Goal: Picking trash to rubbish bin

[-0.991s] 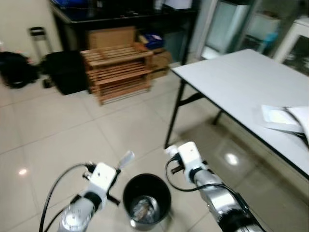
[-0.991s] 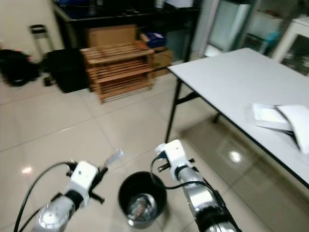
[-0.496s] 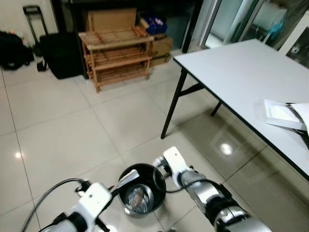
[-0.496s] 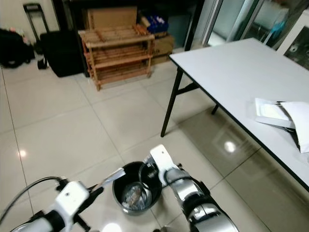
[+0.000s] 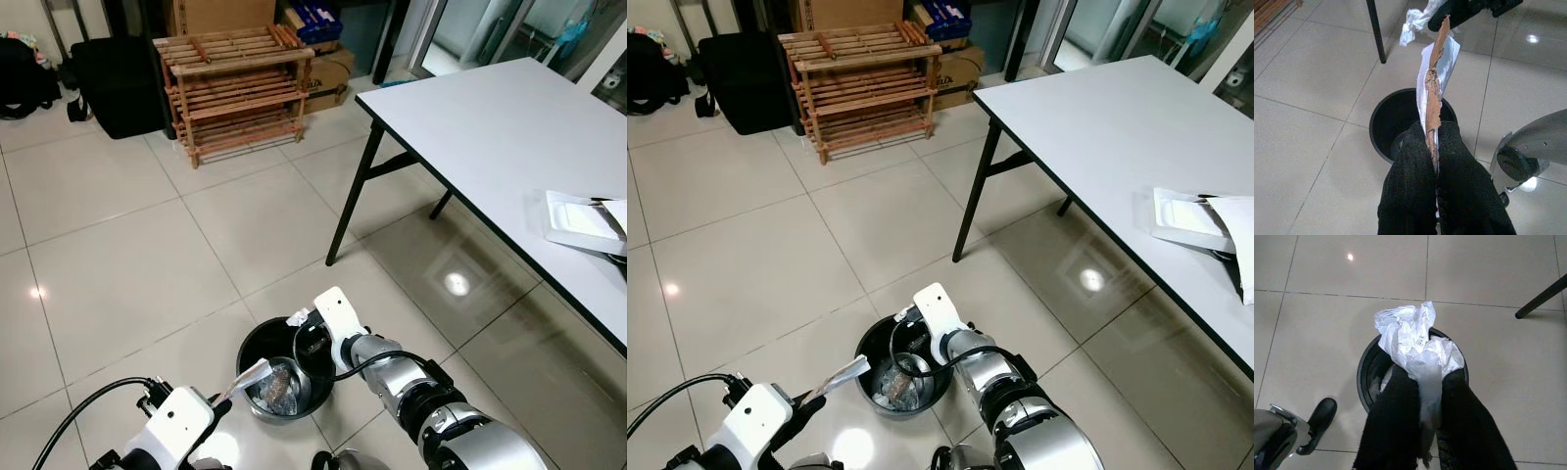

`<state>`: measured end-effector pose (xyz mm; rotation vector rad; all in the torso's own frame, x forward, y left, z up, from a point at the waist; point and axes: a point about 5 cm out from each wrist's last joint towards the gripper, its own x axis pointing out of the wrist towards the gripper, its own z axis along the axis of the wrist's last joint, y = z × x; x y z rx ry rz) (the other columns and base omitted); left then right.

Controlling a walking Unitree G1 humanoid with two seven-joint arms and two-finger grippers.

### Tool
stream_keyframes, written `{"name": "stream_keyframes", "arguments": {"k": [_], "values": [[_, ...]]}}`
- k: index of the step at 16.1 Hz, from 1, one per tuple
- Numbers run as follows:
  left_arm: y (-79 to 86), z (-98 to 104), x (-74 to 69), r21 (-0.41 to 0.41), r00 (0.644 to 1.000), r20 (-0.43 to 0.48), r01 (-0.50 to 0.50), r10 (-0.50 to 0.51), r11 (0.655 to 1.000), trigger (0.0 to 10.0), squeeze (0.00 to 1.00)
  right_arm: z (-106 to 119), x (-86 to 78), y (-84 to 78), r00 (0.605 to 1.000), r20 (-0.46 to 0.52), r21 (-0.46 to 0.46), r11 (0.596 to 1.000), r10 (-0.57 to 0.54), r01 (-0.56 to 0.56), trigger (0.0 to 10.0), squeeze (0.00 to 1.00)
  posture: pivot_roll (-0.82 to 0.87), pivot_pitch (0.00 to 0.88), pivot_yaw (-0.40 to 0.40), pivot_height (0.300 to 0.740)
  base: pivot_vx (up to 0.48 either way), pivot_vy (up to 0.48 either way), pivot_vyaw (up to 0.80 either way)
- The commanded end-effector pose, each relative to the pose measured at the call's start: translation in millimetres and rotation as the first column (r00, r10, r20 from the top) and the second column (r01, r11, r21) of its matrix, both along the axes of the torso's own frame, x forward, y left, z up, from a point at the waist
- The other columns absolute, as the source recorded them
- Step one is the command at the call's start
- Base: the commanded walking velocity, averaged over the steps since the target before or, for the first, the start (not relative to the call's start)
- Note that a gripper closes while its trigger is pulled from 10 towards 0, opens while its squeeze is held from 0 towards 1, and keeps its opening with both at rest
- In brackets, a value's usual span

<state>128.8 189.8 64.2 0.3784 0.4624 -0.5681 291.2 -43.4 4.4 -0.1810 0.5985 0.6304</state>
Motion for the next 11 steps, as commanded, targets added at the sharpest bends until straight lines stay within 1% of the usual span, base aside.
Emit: {"name": "stream_keyframes", "arguments": {"k": [1,2,4,5,7,11], "values": [[-2.6,-4.4,-3.7,-0.003,1.0,-0.016,0.005,-0.005,1.0,10.0,0.0,2.1,2.5,-0.9,1.0,0.002,0.022,1.0,-0.012,0.012,10.0,1.0,0.13,0.175,-0.153,0.74,0.0,0.0,0.0],[-3.2,-7.2,-4.4,-0.003,1.0,-0.021,0.004,-0.004,1.0,10.0,0.0,2.8,3.0,-0.5,1.0,0.002,0.031,0.999,-0.021,0.021,10.0,1.0,0.13,0.175,-0.153,0.74,0.0,0.0,0.0],[-3.4,-28.0,-6.5,0.011,0.999,-0.049,-0.008,0.008,1.0,10.0,0.0,6.5,6.5,0.9,0.998,0.006,0.063,0.996,-0.056,0.055,10.0,1.0,0.13,0.176,-0.152,0.74,0.0,0.0,0.0],[-3.0,-33.9,-7.2,0.019,0.998,-0.056,-0.01,0.011,1.0,10.0,0.0,8.3,7.8,2.2,0.998,0.011,0.07,0.996,-0.06,0.059,10.0,1.0,0.13,0.174,-0.152,0.74,0.0,0.0,0.0],[-5.8,-36.6,-6.8,0.018,0.998,-0.053,-0.013,0.014,1.0,10.0,0.0,11.7,10.5,4.2,0.997,0.016,0.087,0.994,-0.072,0.07,10.0,1.0,0.14,0.172,-0.152,0.74,0.0,0.0,0.0],[-14.9,-28.1,-7.0,0.009,1.0,-0.018,-0.006,0.006,1.0,10.0,0.0,14.3,12.4,6.8,0.997,0.015,0.1,0.992,-0.077,0.075,10.0,1.0,0.14,0.165,-0.153,0.74,0.0,0.0,0.0]]}}
